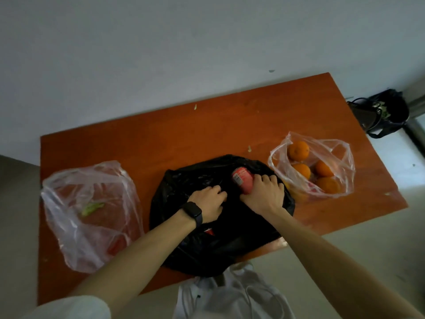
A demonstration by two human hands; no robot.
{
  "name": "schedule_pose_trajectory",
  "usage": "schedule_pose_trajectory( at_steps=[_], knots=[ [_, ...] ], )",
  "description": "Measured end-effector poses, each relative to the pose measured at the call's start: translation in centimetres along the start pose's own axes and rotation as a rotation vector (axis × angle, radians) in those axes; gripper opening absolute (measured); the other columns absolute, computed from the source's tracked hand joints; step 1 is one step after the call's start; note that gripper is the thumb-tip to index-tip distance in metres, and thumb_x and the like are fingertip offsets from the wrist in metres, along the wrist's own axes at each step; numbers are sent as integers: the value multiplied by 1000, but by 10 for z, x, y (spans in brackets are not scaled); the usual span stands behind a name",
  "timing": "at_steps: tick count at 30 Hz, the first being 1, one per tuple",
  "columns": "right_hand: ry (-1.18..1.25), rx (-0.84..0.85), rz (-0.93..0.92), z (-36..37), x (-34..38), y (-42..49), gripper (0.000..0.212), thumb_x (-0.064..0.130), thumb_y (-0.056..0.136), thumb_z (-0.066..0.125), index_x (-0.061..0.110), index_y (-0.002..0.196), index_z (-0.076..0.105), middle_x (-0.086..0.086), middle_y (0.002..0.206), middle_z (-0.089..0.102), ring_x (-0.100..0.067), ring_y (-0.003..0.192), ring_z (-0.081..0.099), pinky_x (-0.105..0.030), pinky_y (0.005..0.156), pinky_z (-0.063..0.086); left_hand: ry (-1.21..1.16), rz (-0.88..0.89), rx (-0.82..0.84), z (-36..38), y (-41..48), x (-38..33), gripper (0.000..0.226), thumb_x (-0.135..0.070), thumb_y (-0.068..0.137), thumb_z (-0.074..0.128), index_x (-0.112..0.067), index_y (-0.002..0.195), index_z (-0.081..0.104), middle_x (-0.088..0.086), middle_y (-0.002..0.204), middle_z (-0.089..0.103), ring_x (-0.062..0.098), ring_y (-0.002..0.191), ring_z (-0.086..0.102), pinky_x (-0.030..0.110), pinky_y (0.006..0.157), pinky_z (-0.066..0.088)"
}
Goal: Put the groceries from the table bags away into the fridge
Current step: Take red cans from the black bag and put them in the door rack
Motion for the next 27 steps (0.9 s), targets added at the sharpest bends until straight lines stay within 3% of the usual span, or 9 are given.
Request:
schedule_pose_trajectory(
  at_steps=[4,7,9,13,16,19,24,27],
  knots=[
    [42,-65,-162,-16,18,-38,81,57,74,65,20,142,40,-7,127,58,-36,120,52,-49,98,43,54,-215,233,24,-37,18,57,-64,91,52,-18,123,58,6,112,63,29,94,64,37,67,51],
    [-9,-28,-279,-17,32,-62,78,54,75,65,22,141,38,-7,124,58,-35,112,57,-46,94,44,77,-349,374,40,-65,23,73,-83,83,41,-16,100,63,3,87,62,22,72,60,31,61,48],
    [-80,28,-331,-10,39,-74,79,54,76,65,24,142,36,-8,125,56,-35,111,58,-46,94,43,-34,-410,433,57,-77,22,76,-87,81,37,-15,91,61,3,81,59,20,66,55,30,59,45],
    [-189,75,-367,8,46,-87,83,48,74,68,20,143,31,-10,126,57,-37,119,51,-49,100,38,-346,-518,346,83,-88,23,80,-88,77,43,-16,103,63,7,98,64,23,80,61,33,67,52],
    [-210,94,-389,25,42,-93,82,44,76,69,19,145,31,-9,131,55,-36,124,48,-48,103,36,-523,-592,209,89,-92,19,70,-83,74,56,-16,92,63,5,87,63,23,73,60,28,53,43],
    [-142,70,-435,37,41,-97,81,49,80,68,24,147,31,-4,139,51,-34,128,46,-47,103,37,-600,-621,127,90,-98,16,61,-77,74,64,-16,77,61,4,74,62,23,67,61,28,53,42],
    [-8,9,-435,48,42,-101,85,53,80,71,23,148,30,-1,141,50,-31,130,44,-46,105,38,-657,-605,16,74,-108,8,45,-60,65,81,-19,79,67,3,85,70,23,81,67,29,62,51],
    [40,-5,-419,47,39,-100,79,58,79,68,29,144,33,-2,139,51,-32,126,48,-47,104,38,-617,-606,-34,63,-117,1,59,-62,54,83,-21,91,63,0,92,68,20,82,65,32,66,54]
  ],
)
Point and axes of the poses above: each hand's wrist, its own y-axis towards the middle knuckle, its own z-axis out of the palm, x = y × z, the point moved 7 cm from there along y, towards the middle knuckle
